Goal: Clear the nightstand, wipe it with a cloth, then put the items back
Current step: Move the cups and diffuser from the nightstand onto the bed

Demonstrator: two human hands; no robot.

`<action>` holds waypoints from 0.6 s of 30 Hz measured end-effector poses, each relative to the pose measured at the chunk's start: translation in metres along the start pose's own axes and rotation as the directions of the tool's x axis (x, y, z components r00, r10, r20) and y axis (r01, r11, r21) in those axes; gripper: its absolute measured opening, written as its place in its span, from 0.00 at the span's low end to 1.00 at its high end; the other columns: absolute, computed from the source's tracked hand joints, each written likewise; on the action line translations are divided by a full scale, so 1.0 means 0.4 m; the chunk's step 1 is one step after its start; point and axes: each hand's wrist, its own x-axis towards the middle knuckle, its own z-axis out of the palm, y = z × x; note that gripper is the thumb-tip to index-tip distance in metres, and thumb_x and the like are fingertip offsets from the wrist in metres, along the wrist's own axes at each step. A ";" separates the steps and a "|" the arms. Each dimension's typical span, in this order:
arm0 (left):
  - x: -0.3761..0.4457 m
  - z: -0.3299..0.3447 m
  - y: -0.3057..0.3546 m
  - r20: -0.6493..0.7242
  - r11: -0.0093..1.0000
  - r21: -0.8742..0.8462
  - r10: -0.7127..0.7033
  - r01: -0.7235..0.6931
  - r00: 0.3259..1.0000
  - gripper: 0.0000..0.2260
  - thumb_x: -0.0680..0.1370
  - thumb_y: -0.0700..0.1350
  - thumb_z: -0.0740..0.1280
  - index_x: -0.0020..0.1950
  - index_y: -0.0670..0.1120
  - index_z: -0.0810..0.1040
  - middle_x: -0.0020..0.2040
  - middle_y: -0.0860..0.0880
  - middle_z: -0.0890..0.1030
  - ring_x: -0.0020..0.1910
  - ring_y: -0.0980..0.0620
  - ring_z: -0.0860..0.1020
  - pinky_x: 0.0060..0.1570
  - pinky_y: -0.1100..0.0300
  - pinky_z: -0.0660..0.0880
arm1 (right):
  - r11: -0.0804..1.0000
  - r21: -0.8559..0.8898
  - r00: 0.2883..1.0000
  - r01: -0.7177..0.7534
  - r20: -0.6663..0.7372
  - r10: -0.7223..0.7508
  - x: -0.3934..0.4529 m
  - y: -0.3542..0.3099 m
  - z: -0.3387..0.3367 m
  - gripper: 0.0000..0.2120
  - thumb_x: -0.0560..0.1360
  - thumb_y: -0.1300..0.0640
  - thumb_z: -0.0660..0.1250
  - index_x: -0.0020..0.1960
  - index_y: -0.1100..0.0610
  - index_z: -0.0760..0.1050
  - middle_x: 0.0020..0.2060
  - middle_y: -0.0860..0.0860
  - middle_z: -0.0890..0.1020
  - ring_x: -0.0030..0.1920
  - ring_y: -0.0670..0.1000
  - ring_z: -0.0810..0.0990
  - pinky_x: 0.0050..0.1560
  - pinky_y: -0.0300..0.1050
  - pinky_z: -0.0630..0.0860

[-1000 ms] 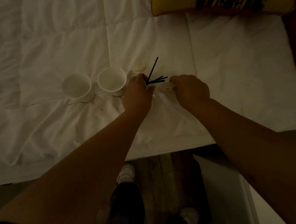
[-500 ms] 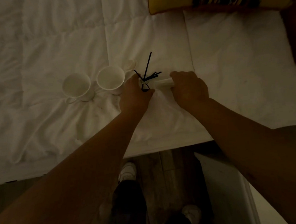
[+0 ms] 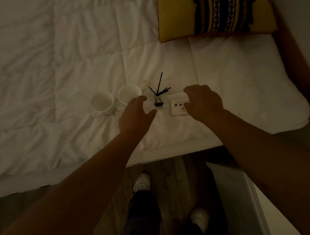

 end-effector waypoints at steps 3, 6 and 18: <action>-0.026 -0.063 0.013 -0.050 1.000 0.017 0.027 -0.026 0.998 0.24 0.73 0.58 0.69 0.66 0.52 0.71 0.66 0.50 0.74 0.61 0.48 0.75 0.54 0.53 0.71 | 0.999 0.009 0.999 0.033 0.003 -0.033 -0.032 -0.037 -0.053 0.20 0.77 0.50 0.62 0.67 0.55 0.68 0.63 0.54 0.74 0.62 0.58 0.70 0.54 0.52 0.70; -0.068 -0.138 0.020 -0.125 0.996 0.076 0.062 -0.053 0.990 0.24 0.74 0.60 0.67 0.66 0.51 0.71 0.65 0.49 0.75 0.59 0.47 0.76 0.50 0.52 0.73 | 0.993 0.006 0.992 0.122 -0.020 -0.122 -0.068 -0.090 -0.106 0.21 0.77 0.49 0.62 0.68 0.55 0.68 0.64 0.54 0.73 0.62 0.58 0.70 0.54 0.53 0.71; -0.450 -0.541 -0.054 -0.195 0.938 0.305 -0.107 0.164 0.975 0.35 0.72 0.69 0.59 0.74 0.54 0.58 0.76 0.45 0.60 0.72 0.41 0.63 0.62 0.38 0.67 | 0.853 -0.058 0.854 0.519 0.005 -0.520 -0.331 -0.422 -0.284 0.25 0.75 0.46 0.64 0.69 0.53 0.67 0.64 0.53 0.74 0.63 0.58 0.72 0.59 0.57 0.73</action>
